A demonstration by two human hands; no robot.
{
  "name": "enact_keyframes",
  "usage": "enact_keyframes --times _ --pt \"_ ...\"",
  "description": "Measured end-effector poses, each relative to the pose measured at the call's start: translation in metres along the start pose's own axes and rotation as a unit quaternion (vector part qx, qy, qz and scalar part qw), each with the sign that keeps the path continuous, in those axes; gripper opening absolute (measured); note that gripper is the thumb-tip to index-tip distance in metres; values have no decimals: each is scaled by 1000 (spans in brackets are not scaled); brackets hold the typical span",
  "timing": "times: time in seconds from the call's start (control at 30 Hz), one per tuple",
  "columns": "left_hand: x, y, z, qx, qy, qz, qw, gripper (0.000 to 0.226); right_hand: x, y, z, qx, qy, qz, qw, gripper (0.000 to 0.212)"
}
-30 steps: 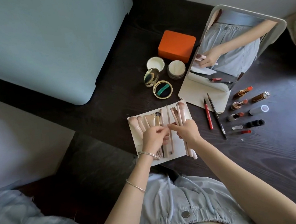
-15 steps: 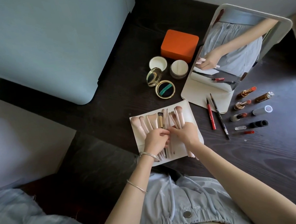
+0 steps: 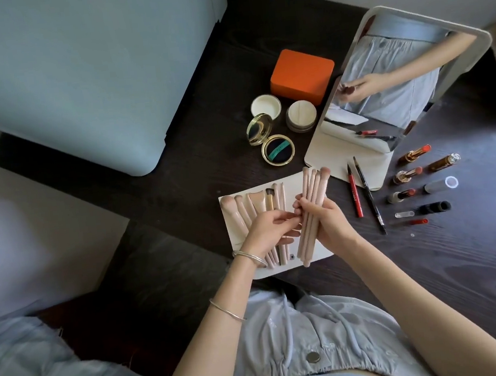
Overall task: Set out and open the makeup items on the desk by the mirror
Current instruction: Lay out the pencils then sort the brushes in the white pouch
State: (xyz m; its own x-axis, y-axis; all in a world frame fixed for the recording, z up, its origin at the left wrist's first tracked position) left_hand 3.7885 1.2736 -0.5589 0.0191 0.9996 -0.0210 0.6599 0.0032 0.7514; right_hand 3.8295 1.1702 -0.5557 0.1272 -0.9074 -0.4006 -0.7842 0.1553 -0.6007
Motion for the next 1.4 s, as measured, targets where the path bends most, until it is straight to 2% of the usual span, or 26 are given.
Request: enact_keyframes --times 0.17,0.23,0.4,0.5,0.6,0.7,0.77,0.8,0.97,1.2,1.4 --pt "-5 9 2 -13 19 64 998 29 4 4 -1 -12 6 84 996 16" --pt "-9 9 2 -11 18 38 999 28 6 3 -2 -9 12 89 996 20" --pt "-18 7 0 6 -11 -45 999 18 12 -6 -5 33 61 -5 998 23" --pt "-21 7 1 7 -13 15 1000 15 14 -6 -5 44 85 -63 993 25" --pt "-19 6 3 1 2 67 998 19 18 -4 -6 43 112 -42 992 26" --pt "-13 3 4 -2 28 55 998 15 26 -12 -8 70 186 -40 979 12" --pt "-9 1 4 -4 39 43 998 11 35 -19 -10 75 232 -82 966 10" --pt "-8 0 4 -7 40 43 998 10 38 -20 -9 64 233 -108 964 12" --pt "-10 0 5 1 17 51 999 10 30 -9 -5 -2 143 -200 969 14" --pt "-3 -6 5 9 13 82 997 20 22 -6 0 -33 131 -258 957 13" --pt "12 -13 5 15 82 70 994 24 33 5 12 -50 189 -264 944 22"
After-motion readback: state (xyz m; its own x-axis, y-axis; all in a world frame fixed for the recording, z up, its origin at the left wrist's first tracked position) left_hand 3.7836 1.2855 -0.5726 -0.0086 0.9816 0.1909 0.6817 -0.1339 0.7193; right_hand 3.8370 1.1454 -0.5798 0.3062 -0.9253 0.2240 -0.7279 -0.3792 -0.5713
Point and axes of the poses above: each hand's wrist, its own z-axis towards the middle knuckle, its own x-axis out of the back of the hand, y = z × x, the point moved 8 cm from there along z, towards the middle knuckle, and after that the axes turned 5 degrees about -x, right-handed, at the moved point
